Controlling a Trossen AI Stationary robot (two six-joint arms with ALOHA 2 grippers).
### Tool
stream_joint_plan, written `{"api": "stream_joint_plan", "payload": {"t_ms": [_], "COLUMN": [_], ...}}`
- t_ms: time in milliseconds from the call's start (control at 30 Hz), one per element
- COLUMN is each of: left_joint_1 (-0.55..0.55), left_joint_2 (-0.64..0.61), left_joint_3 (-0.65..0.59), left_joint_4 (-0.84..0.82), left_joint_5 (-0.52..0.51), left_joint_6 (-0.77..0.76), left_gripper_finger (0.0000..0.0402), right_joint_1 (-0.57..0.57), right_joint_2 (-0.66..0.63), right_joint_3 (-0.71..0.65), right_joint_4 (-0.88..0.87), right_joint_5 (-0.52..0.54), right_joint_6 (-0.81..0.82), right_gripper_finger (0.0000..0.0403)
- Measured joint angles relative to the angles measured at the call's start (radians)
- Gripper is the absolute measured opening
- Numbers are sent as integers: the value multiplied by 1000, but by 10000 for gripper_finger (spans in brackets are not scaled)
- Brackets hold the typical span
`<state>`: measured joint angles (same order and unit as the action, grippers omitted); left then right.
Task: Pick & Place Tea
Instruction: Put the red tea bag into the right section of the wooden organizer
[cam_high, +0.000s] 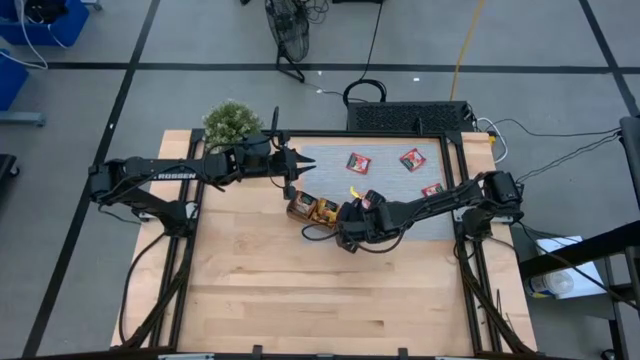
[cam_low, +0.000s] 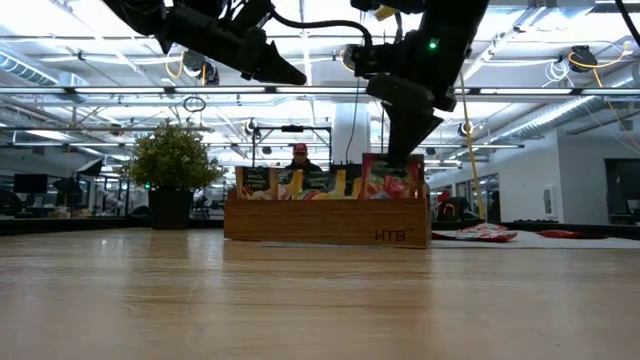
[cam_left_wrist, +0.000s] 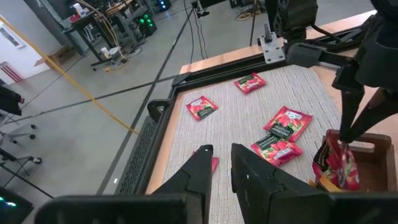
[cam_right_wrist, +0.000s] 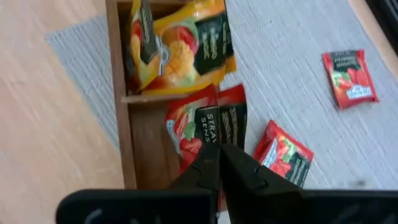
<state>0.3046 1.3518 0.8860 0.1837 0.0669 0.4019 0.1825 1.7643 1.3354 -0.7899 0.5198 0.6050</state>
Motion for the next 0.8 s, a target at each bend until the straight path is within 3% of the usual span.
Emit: {"api": "stream_joint_plan", "payload": {"t_ms": [467, 667, 733, 800], "left_joint_1": [0, 0, 0, 0], "left_joint_2": [0, 0, 0, 0], "left_joint_3": [0, 0, 0, 0], "left_joint_4": [-1, -1, -1, -1], "left_joint_5": [0, 0, 0, 0], "left_joint_6": [-14, -14, -14, -14], "left_gripper_finger": [67, 67, 67, 67], "right_joint_1": [-46, -44, -41, -38], "right_joint_2": [-4, -58, -83, -93], "right_joint_3": [-68, -68, -68, -67], "right_joint_4": [176, 258, 266, 275], "right_joint_5": [5, 56, 36, -50], "right_joint_6": [-133, -242, -272, -302], "right_gripper_finger": [60, 68, 68, 63]}}
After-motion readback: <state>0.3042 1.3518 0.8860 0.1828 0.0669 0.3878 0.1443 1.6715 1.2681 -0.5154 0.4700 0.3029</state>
